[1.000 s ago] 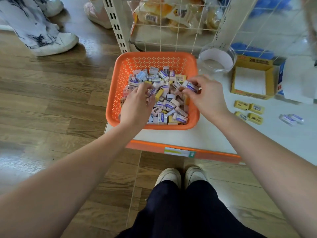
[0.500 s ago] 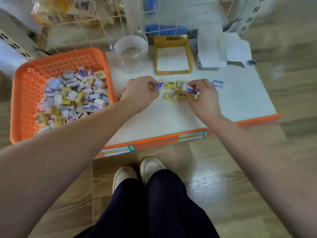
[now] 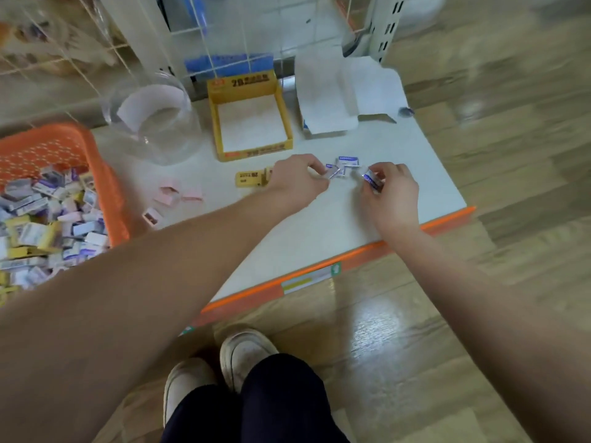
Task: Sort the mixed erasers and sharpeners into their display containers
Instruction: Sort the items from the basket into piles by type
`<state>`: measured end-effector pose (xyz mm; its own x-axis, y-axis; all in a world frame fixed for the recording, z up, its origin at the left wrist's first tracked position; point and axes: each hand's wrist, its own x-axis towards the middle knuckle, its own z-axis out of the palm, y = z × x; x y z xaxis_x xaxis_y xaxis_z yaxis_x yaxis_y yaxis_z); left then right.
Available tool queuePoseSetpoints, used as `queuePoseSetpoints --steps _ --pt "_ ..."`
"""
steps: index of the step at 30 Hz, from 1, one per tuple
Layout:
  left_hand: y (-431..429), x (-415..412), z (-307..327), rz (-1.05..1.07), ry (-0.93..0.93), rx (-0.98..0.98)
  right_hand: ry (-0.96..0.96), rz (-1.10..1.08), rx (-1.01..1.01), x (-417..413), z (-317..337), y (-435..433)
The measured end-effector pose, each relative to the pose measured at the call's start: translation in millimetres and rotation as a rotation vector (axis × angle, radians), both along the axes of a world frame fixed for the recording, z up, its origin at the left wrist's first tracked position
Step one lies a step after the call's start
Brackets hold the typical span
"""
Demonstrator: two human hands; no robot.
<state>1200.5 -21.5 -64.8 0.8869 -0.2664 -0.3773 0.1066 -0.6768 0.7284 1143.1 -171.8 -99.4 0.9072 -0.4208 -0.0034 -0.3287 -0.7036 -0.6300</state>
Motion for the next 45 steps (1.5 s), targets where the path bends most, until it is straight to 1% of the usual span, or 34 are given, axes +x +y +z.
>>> queuePoseSetpoints --steps 3,6,9,12,15,17,20,24,28,33,37,39,42,45 --pt "6.4 -5.2 -6.1 -0.012 0.037 -0.049 -0.013 -0.008 0.029 0.2 -3.0 5.5" --pt "33.1 -15.0 -5.2 -0.047 -0.022 -0.072 -0.071 -0.014 0.022 -4.9 -2.8 14.9" --pt "68.4 -23.0 4.8 -0.066 -0.155 -0.061 -0.094 -0.008 -0.006 -9.4 0.7 26.7" --pt "109.7 -32.5 23.5 -0.054 -0.376 -0.024 -0.113 0.041 -0.005 -9.6 8.3 46.8" --pt "152.8 -41.4 40.0 0.08 -0.506 0.01 -0.13 0.147 0.022 -7.9 16.9 73.2" --pt "179.5 -46.7 45.8 0.197 -0.549 0.047 -0.152 0.237 0.033 -6.1 23.0 93.6" --pt "213.9 -54.2 48.7 0.311 -0.513 0.107 -0.181 0.339 0.034 -3.2 33.3 124.7" --pt "255.0 -60.6 48.1 0.391 -0.473 0.177 -0.218 0.435 0.08 0.1 46.9 166.0" --pt "291.3 -67.1 46.3 0.443 -0.423 0.212 -0.205 0.534 0.133 2.8 51.8 205.7" --pt "331.7 -76.3 40.2 0.41 -0.315 0.277 -0.25 0.615 0.196 3.9 52.9 248.1" --pt "355.2 -84.1 36.5 0.307 -0.196 0.368 -0.192 0.705 0.226 3.7 59.5 275.1" --pt "364.2 -89.1 34.3 0.292 -0.16 0.381 -0.158 0.747 0.178 4.3 61.9 285.8" --pt "371.3 -96.4 29.0 0.295 -0.122 0.347 -0.174 0.806 0.046 7.7 66.5 295.8" --pt "370.5 -97.0 26.9 0.254 -0.145 0.317 -0.145 0.93 -0.059 11.9 72.5 307.5"
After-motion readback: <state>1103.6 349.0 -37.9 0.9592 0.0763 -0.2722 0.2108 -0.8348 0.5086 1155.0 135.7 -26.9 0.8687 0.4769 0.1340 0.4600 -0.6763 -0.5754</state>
